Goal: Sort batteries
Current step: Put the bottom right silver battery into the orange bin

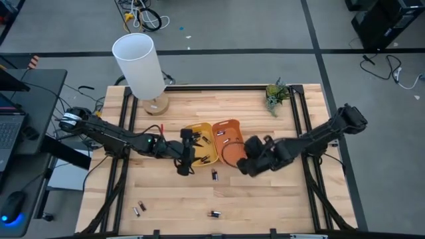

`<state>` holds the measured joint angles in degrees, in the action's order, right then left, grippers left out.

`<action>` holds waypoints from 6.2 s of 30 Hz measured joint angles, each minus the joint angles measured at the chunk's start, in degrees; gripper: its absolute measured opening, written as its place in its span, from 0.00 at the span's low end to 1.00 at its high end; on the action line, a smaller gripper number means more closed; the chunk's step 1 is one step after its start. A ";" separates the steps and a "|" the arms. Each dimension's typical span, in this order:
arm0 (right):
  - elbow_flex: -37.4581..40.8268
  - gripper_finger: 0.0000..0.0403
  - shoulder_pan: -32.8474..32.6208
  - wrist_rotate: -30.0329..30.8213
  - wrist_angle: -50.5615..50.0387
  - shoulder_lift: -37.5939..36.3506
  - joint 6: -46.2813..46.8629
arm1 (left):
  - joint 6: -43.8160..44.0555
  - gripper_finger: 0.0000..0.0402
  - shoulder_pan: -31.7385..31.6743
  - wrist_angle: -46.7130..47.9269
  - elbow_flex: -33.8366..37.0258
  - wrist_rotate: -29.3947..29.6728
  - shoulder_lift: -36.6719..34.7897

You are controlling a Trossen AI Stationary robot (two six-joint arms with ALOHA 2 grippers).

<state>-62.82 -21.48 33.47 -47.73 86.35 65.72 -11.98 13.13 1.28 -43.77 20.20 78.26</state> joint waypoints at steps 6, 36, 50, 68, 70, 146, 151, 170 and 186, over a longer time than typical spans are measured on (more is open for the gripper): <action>-1.75 0.00 2.85 2.73 -1.33 -0.09 -4.21 | 0.74 0.63 0.00 1.35 0.00 0.14 0.04; 15.23 0.20 42.62 -19.82 -13.67 -0.20 -8.52 | -10.26 0.63 -6.01 -14.64 0.00 -9.87 0.13; 14.97 0.22 62.05 -23.57 -16.20 -0.20 -20.67 | -11.85 0.63 -8.94 -14.09 0.00 -9.98 0.13; 29.56 0.22 68.70 -25.72 -12.96 -0.50 -16.77 | -11.60 0.63 -9.01 -14.42 4.42 -9.78 0.13; 28.74 0.21 68.34 -25.51 -13.16 -0.26 -17.45 | -11.66 0.63 -9.01 -15.15 4.81 -9.72 0.13; 38.29 0.28 66.19 1.05 39.43 -3.49 -17.89 | -10.47 0.63 -23.65 -45.27 4.24 -19.28 9.53; 38.29 0.28 66.14 0.99 39.84 -4.68 -18.02 | -11.87 0.63 -23.69 -45.66 4.24 -16.85 9.53; 31.25 0.27 66.66 -3.92 31.54 -4.96 -27.50 | -9.21 0.63 -27.04 -46.91 4.24 -12.82 9.53; 28.00 0.23 69.25 -9.40 26.55 -4.87 -36.49 | -8.77 0.63 -27.02 -46.28 4.24 -12.85 9.51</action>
<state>-34.83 47.77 24.07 -21.18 81.47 29.23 -20.75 -13.89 -45.00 -39.53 7.35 87.77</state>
